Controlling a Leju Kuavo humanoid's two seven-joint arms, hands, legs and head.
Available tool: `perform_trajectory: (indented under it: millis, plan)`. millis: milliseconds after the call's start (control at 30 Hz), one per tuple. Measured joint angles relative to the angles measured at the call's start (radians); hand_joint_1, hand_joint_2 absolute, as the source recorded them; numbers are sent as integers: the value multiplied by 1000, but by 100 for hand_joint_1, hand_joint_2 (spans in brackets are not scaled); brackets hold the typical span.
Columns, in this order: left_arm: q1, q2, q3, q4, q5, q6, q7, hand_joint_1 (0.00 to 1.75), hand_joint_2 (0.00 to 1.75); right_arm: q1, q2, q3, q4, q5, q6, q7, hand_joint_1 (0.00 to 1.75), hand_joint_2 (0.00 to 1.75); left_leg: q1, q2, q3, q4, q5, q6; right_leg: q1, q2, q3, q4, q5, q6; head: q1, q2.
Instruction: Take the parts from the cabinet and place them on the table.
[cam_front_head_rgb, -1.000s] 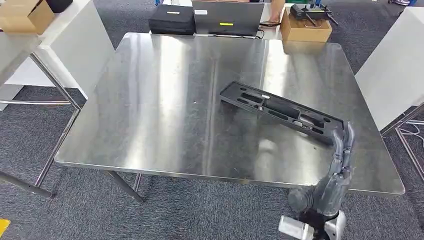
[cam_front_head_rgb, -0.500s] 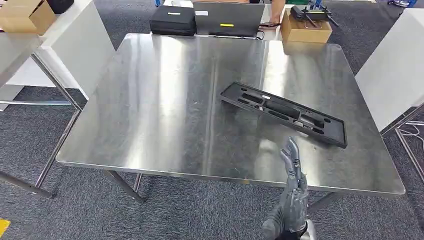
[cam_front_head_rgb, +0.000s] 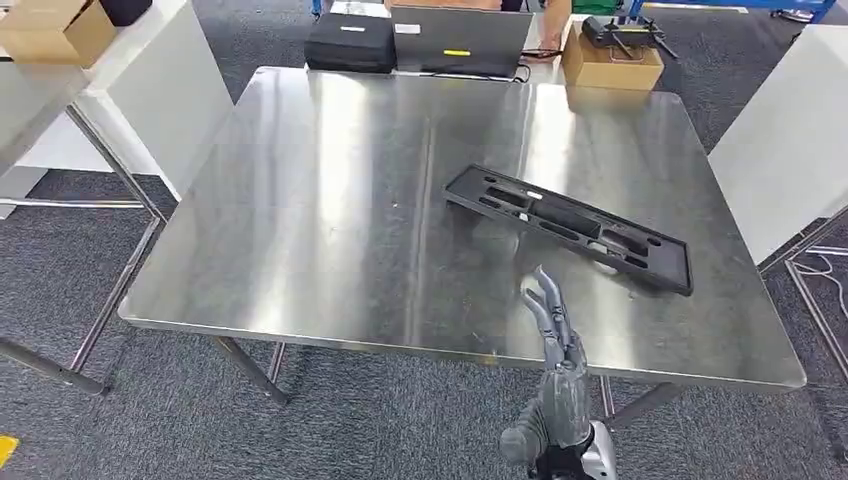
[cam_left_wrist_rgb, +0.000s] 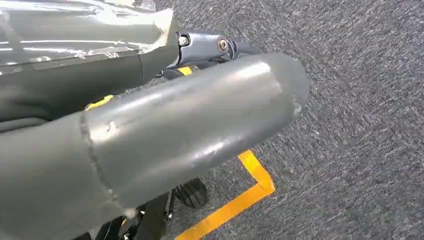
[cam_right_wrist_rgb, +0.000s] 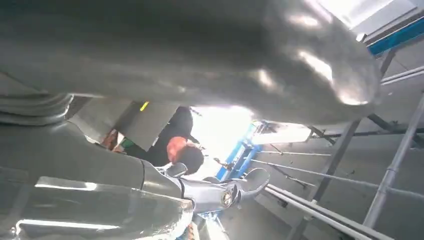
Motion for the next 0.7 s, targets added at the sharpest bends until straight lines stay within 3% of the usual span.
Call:
perform_trajectory:
  millis: [33,67,167,200,233,267,333,367,400,433,500,533,567,633,667,700]
  plan:
    - [1,1,3,-3,2,0,0,0,0,-6,0,1,4,-2,4,0,0,0,-2,0,-5,7,-4,-8,-1,-2,35,-66,-13,-3,2,0]
    - [-1,-1,6,-3,3,0,0,0,0,-8,0,3,6,-3,9,0,0,0,-6,-1,-12,10,-3,-17,15,8,41,-51,2,-14,-1,0]
    - [-1,-3,10,-4,7,-1,0,0,0,-17,0,5,14,-12,10,1,0,0,-5,-3,-14,10,5,-34,14,9,29,-62,1,-34,-5,0]
    - [-1,-3,12,-4,8,1,1,0,0,-21,1,5,16,-16,10,1,0,0,0,-4,-20,15,-1,-38,0,9,27,-68,9,-46,-4,0]
    - [-1,-3,14,-4,8,2,2,0,0,-26,1,5,19,-18,10,1,0,0,3,-4,-29,39,-31,-44,3,8,23,-68,14,-55,-6,0]
    - [-1,-4,18,-4,8,2,2,0,0,-30,2,5,22,-19,11,1,0,0,4,-5,-52,99,-83,-49,4,7,18,-68,18,-68,-9,0]
    - [-1,-4,21,-4,6,-2,4,0,0,-37,3,5,26,-18,13,5,0,0,5,-5,-114,253,-169,-58,8,3,4,-68,26,-79,-9,0]
    - [-1,-4,21,-4,4,-4,7,0,0,-38,3,5,28,-18,13,8,0,0,5,-5,-133,306,-184,-60,9,2,-3,-68,30,-80,-8,0]
    - [0,-4,21,-4,0,-11,7,0,0,-38,3,5,29,-18,10,11,0,0,6,-5,-131,315,-176,-61,10,2,-8,-68,34,-81,-8,0]
    - [0,-3,21,-5,-5,-20,8,0,0,-38,2,4,30,-16,5,17,0,0,8,-5,-103,275,-144,-60,10,2,-12,-67,39,-79,-8,0]
    - [-1,0,21,-6,-15,-36,8,0,0,-35,2,2,29,-6,-4,29,0,0,10,-5,1,107,-66,-55,9,3,-15,-67,45,-71,-8,0]
    - [-3,2,21,-7,-19,-44,8,0,0,-30,2,2,24,3,-10,38,0,0,11,-7,55,22,-51,-49,10,3,-14,-67,48,-65,-8,0]
    - [-5,4,21,-7,-25,-50,10,0,0,-23,3,-1,17,16,-13,47,0,0,6,-8,69,-8,-54,-48,17,2,-19,-66,53,-58,-8,0]
    - [-4,5,21,-7,-33,-57,14,0,0,-9,8,-5,5,35,-16,61,0,0,0,-10,54,0,-47,-42,14,2,-21,-68,64,-41,-10,0]
    - [-4,8,21,-7,-35,-63,17,0,0,2,10,-6,0,39,-19,64,0,0,-4,-10,50,1,-42,-35,12,2,-21,-74,74,-33,-8,0]
    - [-4,8,21,-7,-36,-65,20,0,0,13,10,-11,-6,41,-22,65,0,0,-2,-8,36,-12,-28,-23,24,5,-23,-76,80,-23,-7,0]
